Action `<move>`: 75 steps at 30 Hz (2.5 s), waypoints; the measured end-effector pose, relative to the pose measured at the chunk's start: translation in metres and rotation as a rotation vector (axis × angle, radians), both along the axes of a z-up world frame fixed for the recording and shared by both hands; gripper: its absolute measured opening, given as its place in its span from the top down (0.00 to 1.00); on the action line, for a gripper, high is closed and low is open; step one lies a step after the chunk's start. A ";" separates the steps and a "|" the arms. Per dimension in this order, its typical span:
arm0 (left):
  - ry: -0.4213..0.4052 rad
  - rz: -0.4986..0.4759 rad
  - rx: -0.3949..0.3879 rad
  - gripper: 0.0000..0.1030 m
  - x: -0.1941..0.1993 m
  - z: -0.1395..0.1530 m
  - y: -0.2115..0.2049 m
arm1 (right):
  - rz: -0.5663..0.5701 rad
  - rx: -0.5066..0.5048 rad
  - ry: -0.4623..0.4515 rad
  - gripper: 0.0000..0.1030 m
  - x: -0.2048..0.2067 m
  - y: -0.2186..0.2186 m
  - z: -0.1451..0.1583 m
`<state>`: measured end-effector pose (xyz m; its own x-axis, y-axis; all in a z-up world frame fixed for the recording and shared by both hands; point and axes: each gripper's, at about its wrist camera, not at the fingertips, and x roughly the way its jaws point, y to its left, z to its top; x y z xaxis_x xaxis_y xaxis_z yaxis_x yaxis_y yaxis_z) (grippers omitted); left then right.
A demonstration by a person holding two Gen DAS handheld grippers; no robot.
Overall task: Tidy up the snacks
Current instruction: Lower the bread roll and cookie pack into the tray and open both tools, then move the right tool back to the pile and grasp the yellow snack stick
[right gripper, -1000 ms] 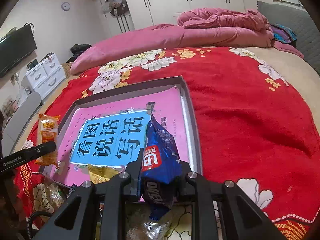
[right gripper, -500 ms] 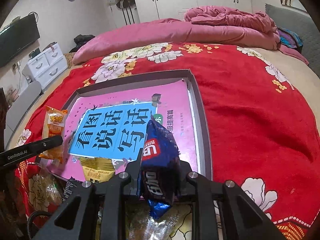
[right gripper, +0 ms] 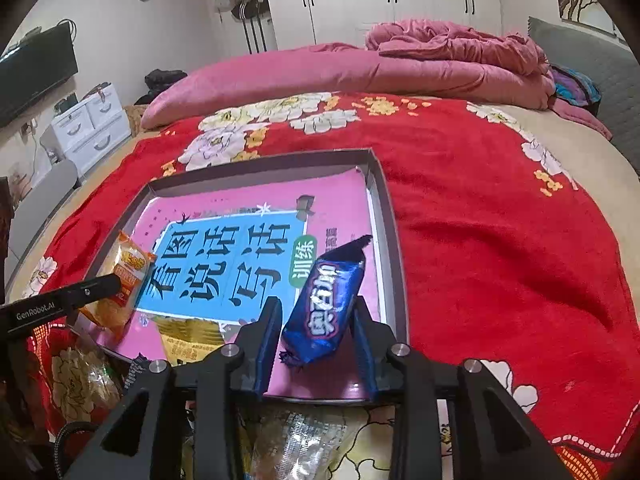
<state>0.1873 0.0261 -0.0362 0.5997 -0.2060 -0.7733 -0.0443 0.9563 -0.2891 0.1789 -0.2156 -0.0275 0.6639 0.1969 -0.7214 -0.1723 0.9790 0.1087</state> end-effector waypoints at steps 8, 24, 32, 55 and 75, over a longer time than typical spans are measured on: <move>-0.007 0.010 0.042 0.61 -0.003 0.003 -0.002 | -0.025 0.000 -0.022 0.58 -0.002 -0.006 0.006; -0.056 0.012 0.078 0.42 -0.012 0.015 -0.002 | -0.058 0.034 -0.091 0.47 -0.009 -0.018 0.022; -0.077 0.022 0.095 0.37 -0.017 0.019 -0.001 | -0.059 0.059 -0.133 0.43 -0.015 -0.022 0.030; -0.107 0.060 0.072 0.35 -0.054 0.039 0.019 | -0.022 0.102 -0.189 0.37 -0.042 -0.031 0.046; -0.072 -0.016 0.101 0.35 -0.079 0.033 -0.005 | 0.097 0.091 -0.134 0.37 -0.065 -0.006 0.038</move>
